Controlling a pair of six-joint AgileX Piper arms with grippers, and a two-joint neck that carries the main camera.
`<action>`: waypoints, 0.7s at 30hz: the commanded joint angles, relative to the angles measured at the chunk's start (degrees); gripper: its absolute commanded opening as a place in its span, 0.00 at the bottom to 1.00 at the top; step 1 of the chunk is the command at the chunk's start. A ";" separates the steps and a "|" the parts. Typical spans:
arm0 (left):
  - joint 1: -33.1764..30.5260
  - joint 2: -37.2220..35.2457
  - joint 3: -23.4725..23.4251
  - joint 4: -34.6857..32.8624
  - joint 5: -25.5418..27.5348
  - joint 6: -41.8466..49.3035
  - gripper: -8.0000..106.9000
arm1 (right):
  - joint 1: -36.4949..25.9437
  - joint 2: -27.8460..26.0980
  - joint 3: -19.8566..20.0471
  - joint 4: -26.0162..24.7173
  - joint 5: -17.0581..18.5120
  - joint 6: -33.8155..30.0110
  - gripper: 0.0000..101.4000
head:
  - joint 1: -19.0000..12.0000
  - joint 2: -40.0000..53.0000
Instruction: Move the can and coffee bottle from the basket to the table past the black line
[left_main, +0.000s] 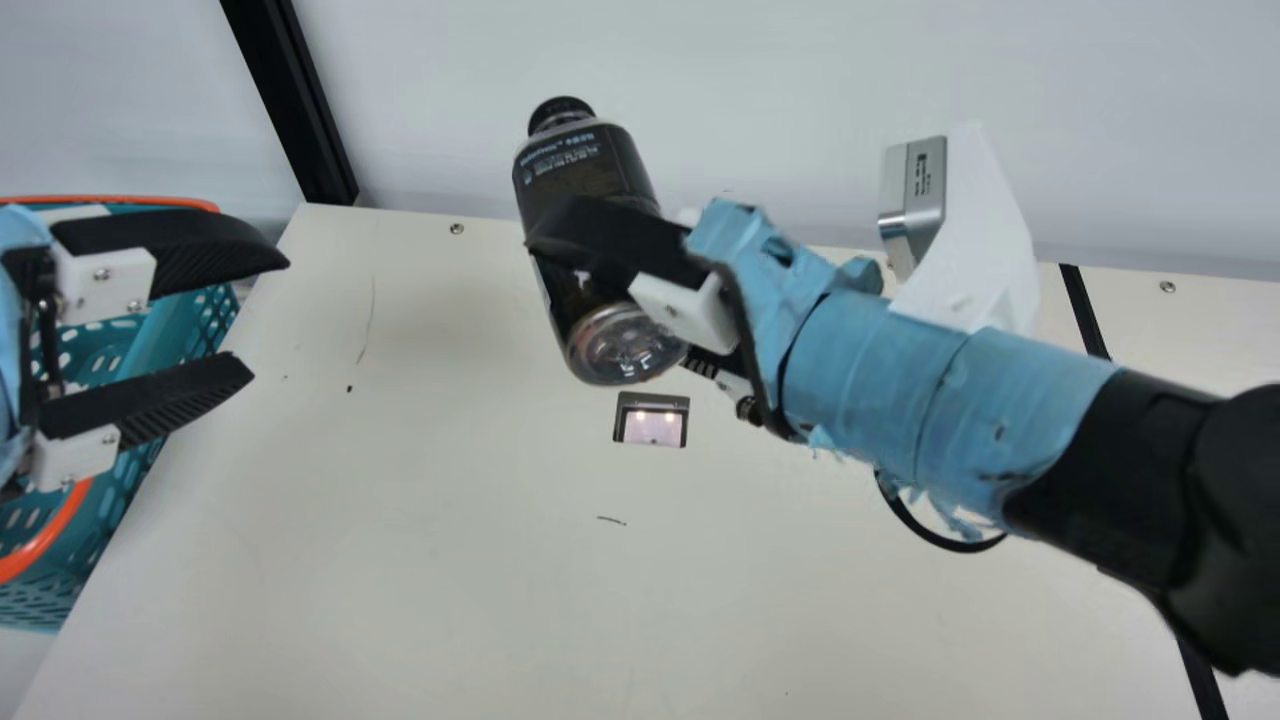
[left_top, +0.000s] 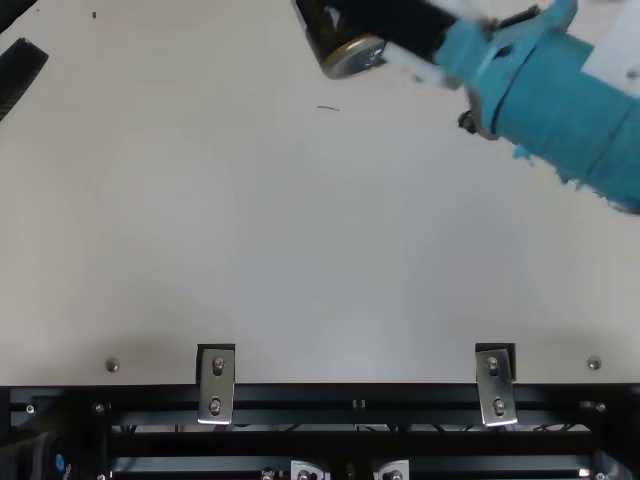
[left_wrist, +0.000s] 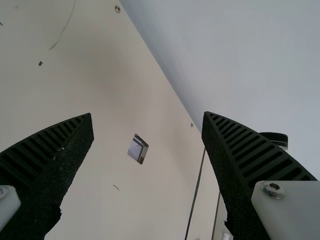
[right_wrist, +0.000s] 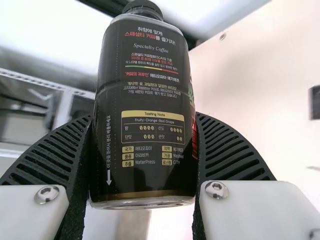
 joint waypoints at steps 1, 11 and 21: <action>0.00 0.00 0.00 0.00 0.00 0.00 0.85 | 3.33 -0.15 1.36 -7.44 -9.73 1.51 0.00 | -0.38 0.56; 0.00 0.00 0.00 0.00 0.00 0.00 0.85 | 7.40 2.95 12.99 -26.64 -26.34 0.12 0.00 | -0.38 0.56; 0.00 0.00 0.00 0.00 0.00 0.00 0.85 | 6.94 3.65 19.51 -24.66 -32.58 -14.22 0.00 | -0.38 0.56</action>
